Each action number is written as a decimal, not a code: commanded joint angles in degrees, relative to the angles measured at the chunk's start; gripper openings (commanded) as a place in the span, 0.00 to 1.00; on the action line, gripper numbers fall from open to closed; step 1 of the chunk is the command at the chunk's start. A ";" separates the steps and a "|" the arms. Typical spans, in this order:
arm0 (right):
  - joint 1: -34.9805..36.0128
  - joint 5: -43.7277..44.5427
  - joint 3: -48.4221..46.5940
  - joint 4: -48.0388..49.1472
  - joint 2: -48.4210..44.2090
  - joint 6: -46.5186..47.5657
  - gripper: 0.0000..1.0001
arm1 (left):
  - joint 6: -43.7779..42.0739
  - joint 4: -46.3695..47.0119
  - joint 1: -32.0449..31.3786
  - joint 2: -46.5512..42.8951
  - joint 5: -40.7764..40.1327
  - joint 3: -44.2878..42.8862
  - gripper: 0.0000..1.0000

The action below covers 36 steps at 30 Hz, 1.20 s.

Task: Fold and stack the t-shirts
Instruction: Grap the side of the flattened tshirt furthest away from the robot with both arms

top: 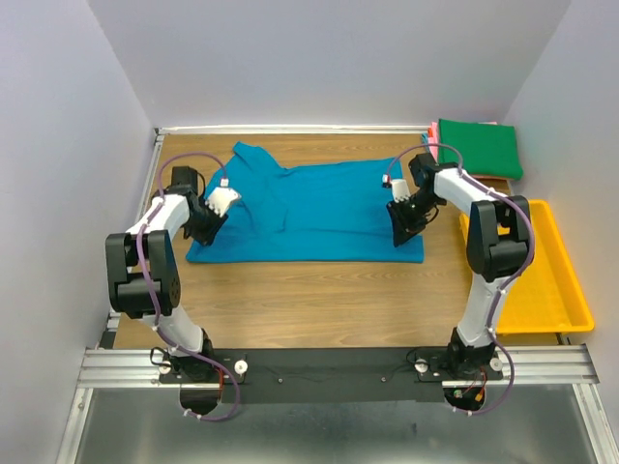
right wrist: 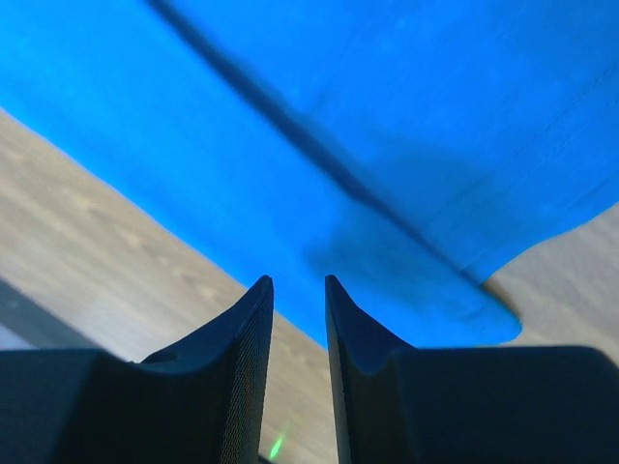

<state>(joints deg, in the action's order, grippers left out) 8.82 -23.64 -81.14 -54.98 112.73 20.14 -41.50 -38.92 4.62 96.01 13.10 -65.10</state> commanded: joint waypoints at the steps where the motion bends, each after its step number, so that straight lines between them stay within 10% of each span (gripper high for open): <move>1: 0.15 4.47 1.77 4.70 1.97 -0.89 0.35 | -2.36 2.44 0.39 -0.29 0.09 5.76 0.39; 18: 0.41 4.15 15.85 -0.38 -12.17 2.97 0.41 | -7.37 -3.17 0.56 -13.64 -0.20 19.67 0.38; 26: -0.56 4.65 -7.75 -2.32 -8.94 1.92 0.58 | -2.46 -6.35 0.56 -8.05 9.92 -7.12 0.52; 36: -1.87 10.97 -40.28 -1.45 15.93 1.48 0.58 | 10.71 -4.07 0.65 20.42 16.08 -42.09 0.54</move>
<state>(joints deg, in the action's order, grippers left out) 7.75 -16.84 -112.29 -56.14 121.80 22.09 -38.28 -42.59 4.91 109.01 24.73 -99.55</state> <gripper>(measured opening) 0.577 0.543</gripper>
